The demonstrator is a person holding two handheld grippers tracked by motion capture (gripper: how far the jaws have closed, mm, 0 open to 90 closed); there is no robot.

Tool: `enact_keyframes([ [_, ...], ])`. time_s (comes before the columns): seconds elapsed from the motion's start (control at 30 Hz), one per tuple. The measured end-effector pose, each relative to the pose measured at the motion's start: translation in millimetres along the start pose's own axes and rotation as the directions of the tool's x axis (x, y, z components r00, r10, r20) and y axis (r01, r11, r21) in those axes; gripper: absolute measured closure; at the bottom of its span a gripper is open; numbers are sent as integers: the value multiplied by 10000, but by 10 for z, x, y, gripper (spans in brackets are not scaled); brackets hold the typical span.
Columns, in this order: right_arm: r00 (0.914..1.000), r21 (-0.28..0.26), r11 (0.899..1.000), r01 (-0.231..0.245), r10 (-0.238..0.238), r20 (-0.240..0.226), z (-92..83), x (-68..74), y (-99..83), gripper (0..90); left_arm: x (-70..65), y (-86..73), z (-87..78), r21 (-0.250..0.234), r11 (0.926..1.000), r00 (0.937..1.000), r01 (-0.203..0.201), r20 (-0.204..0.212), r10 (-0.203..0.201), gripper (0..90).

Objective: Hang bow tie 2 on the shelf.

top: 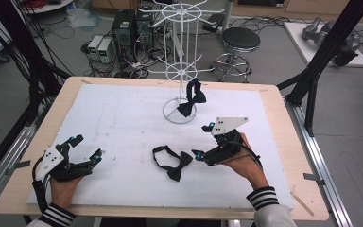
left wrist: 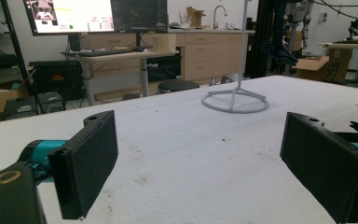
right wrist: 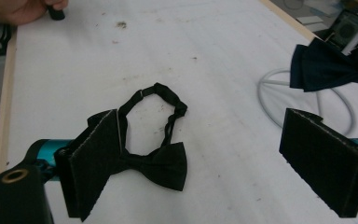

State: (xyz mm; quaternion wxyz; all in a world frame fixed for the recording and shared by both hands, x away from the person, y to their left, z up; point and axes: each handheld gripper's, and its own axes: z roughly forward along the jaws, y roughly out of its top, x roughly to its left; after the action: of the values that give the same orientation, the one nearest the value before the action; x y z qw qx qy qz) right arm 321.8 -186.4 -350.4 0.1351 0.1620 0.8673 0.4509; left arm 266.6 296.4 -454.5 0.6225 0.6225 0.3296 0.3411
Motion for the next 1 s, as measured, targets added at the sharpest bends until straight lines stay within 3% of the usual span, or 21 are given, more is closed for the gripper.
enact_keyframes([
  [0.23,9962,325,9976,615,-594,-632,117,12,88,120,0,0,0,-1,10000,10000,-2,-1,2,117],
  [0.43,9832,855,9863,1408,-1293,-1286,253,31,145,122,0,0,0,-6,10000,10000,-6,1,6,117],
  [0.63,9730,1111,9779,1770,-1569,-1691,362,31,172,123,0,-1,-2,-6,10000,10000,8,-9,-8,117],
  [1.0,9523,2014,9482,2459,-1975,-2327,564,71,119,134,0,-1,-3,-4,10000,10000,-10,-23,10,116],
])
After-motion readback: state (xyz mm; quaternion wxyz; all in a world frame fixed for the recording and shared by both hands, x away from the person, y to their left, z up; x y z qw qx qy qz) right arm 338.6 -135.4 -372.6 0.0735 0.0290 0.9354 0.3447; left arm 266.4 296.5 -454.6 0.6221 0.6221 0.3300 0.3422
